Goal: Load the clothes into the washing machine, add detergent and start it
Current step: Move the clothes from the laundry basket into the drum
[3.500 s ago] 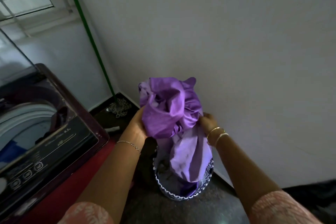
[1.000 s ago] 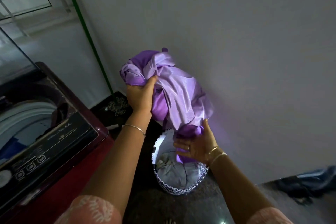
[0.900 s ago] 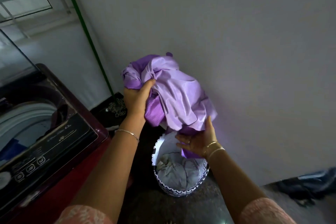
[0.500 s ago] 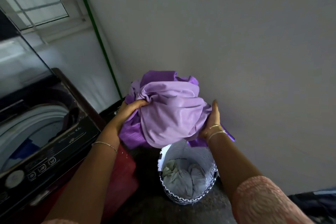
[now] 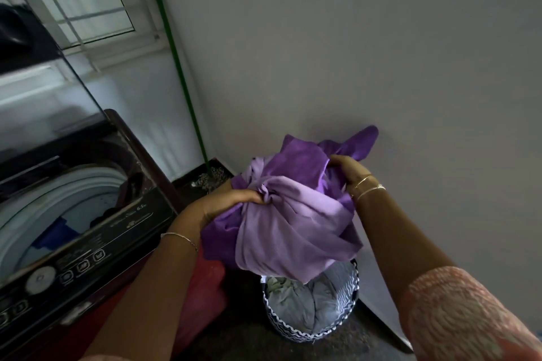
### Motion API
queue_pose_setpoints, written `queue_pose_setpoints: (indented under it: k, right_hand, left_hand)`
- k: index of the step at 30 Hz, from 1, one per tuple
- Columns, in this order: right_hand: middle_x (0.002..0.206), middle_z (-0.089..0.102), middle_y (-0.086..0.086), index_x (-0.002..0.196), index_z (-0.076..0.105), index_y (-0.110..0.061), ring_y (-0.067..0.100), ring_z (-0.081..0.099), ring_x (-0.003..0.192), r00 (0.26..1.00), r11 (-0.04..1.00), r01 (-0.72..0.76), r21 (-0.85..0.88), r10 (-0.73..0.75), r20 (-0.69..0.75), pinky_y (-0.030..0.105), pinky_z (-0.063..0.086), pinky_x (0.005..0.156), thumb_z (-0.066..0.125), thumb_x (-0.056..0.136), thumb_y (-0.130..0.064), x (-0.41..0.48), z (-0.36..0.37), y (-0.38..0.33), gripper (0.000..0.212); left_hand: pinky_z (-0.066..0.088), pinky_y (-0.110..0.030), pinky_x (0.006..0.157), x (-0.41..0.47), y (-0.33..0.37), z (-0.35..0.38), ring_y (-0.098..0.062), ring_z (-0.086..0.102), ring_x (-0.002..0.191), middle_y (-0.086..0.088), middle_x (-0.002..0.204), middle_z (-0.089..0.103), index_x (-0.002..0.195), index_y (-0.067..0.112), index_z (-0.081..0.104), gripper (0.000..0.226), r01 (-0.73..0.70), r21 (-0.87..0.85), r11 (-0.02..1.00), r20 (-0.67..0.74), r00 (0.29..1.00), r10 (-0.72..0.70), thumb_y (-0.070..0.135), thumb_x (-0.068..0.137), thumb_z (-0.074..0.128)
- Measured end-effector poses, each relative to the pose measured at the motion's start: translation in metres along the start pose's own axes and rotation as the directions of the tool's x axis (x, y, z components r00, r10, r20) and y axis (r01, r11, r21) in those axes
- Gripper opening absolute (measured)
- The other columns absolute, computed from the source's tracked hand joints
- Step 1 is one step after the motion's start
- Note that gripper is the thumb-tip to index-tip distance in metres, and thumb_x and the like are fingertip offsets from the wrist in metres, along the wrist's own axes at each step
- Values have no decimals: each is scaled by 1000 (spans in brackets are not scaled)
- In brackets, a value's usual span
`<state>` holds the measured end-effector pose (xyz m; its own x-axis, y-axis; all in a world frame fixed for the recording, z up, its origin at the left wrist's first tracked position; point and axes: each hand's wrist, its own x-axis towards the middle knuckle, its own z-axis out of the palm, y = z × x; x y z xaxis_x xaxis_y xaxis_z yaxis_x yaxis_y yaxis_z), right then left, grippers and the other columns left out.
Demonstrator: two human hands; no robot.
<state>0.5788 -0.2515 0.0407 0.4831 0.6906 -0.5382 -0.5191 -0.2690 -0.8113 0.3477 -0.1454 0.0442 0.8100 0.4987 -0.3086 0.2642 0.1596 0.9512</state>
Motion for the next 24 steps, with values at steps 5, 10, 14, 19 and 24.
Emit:
queue_pose_setpoints:
  k: [5,10,14,19,24]
  right_hand:
    - [75,65,15,85,63,1,26,64,69,981,980,189,-66,-184,66,32,58,64,55,79,11,-10,7,-16,14]
    - [65,66,0,95,64,4,1,59,55,876,773,474,-422,-366,314,11,48,51,59,83,12,-35,26,-34,15]
    - [93,65,6,103,67,3,11,56,81,784,239,590,-771,-399,476,15,45,74,56,84,3,-46,51,-28,22]
    - [68,68,13,68,72,-10,30,62,68,533,-137,667,-732,-599,598,39,51,72,46,72,-19,-55,79,10,28]
    - [67,61,1,65,63,-21,26,58,68,345,-404,541,-737,-693,633,41,35,82,46,80,-31,-68,88,41,25]
  left_hand:
    - [52,-26,76,8,-2,17,-16,71,88,1,89,76,89,20,76,23,22,1,1000,-122,992,-22,14,68,80]
    - [55,-31,80,23,0,25,-18,70,89,-2,96,75,99,18,73,41,20,-3,1000,-325,946,-20,26,61,84]
    - [56,-30,81,24,-3,27,-18,69,87,-3,98,73,100,17,70,47,-87,-200,976,-473,881,-19,26,55,84]
    - [52,-16,58,16,12,22,-16,63,71,-11,94,69,86,10,72,23,-163,-475,865,-473,876,-94,10,94,50]
    - [55,-35,85,5,18,12,-29,67,95,-15,103,70,106,10,68,32,-247,-713,656,-303,952,30,33,88,55]
